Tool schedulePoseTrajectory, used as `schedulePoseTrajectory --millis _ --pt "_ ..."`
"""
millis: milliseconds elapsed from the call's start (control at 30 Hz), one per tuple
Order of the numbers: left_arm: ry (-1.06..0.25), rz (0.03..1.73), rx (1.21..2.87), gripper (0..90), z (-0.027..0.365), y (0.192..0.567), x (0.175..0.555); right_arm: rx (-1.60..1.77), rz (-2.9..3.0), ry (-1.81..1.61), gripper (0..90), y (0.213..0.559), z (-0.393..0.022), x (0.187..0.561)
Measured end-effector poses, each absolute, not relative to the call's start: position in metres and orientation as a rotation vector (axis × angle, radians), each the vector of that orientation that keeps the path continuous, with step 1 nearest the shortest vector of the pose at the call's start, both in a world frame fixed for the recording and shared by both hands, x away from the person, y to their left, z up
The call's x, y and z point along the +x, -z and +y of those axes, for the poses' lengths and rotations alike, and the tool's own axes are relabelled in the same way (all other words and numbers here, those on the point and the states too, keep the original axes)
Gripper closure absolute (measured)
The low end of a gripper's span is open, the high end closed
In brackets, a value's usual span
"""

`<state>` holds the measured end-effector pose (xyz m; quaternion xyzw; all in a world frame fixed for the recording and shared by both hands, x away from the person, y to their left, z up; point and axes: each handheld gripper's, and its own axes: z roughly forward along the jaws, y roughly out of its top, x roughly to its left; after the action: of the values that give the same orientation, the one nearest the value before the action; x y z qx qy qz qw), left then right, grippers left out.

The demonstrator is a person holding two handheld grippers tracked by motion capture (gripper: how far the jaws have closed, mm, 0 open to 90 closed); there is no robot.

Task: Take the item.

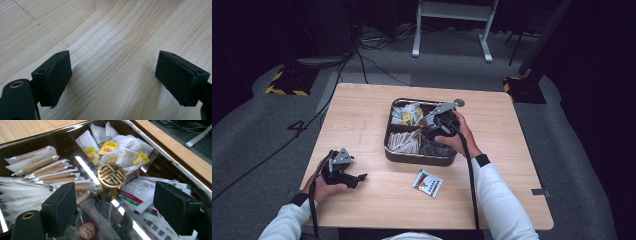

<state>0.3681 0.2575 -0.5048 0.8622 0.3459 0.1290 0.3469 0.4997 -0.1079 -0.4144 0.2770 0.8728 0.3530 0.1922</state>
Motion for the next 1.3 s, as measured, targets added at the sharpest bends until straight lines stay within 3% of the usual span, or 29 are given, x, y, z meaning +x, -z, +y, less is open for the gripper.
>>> schedulePoseTrajectory --millis 1300 --pt "-0.335 0.898 2.236 13.9 0.257 0.505 0.368 0.752 2.367 -0.932 20.0 0.4 -0.199 0.439"
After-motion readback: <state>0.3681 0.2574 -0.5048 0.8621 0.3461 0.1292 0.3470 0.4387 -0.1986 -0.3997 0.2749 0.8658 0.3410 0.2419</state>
